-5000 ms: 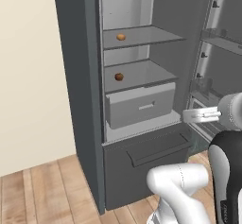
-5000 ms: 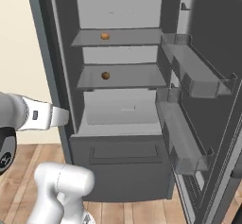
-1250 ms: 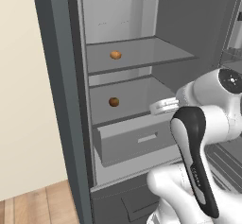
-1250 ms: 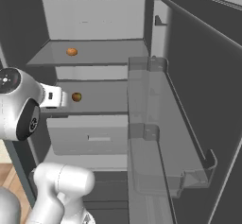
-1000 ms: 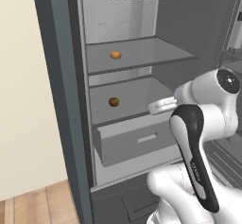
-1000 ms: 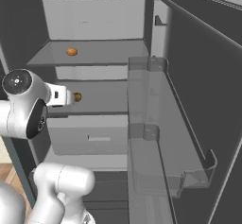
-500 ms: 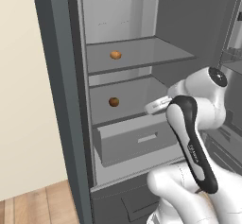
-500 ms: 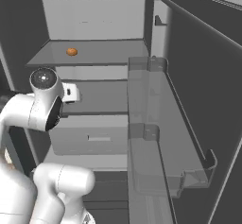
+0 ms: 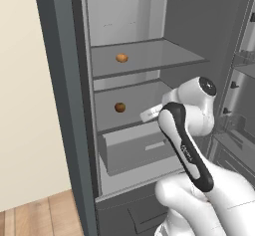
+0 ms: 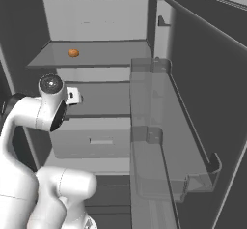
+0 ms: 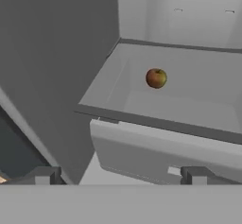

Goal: Retrieve the tangerine and apple from the fridge and place them into the bowl on the dining table.

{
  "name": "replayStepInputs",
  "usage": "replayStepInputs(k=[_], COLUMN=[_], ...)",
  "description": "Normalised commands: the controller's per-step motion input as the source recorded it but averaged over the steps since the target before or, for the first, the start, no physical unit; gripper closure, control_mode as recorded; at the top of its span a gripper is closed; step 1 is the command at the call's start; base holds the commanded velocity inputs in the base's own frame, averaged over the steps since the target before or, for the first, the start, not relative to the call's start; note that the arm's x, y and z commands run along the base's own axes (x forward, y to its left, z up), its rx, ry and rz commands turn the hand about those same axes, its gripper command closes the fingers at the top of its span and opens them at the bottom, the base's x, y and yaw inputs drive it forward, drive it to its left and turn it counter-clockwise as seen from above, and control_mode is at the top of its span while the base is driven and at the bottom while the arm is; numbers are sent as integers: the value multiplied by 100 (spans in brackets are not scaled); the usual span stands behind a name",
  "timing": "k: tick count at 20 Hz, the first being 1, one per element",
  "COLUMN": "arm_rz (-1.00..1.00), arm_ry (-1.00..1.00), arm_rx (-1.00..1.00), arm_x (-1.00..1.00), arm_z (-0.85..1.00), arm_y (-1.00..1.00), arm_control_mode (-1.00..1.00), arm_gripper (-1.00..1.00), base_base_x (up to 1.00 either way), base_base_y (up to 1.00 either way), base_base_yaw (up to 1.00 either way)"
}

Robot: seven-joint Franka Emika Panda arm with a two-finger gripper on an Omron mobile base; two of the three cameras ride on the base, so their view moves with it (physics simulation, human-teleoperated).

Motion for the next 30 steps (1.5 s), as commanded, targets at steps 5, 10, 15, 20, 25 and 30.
replayStepInputs(k=[5, 10, 15, 20, 25, 30], arm_rz=[0, 0, 0, 0, 0, 0], arm_ry=[0, 0, 0, 0, 0, 0], arm_rx=[0, 0, 0, 0, 0, 0], arm_x=[36, 39, 42, 44, 43, 43], arm_z=[-16, -17, -16, -16, -11, -18], arm_y=[20, 1, 0, 0, 2, 9], arm_control_mode=[-100, -100, -100, -100, -100, -100], arm_gripper=[-100, -100, -100, -100, -100, -100], base_base_x=[0, 0, 0, 0, 0, 0], base_base_y=[0, 0, 0, 0, 0, 0], base_base_yaw=[0, 0, 0, 0, 0, 0])
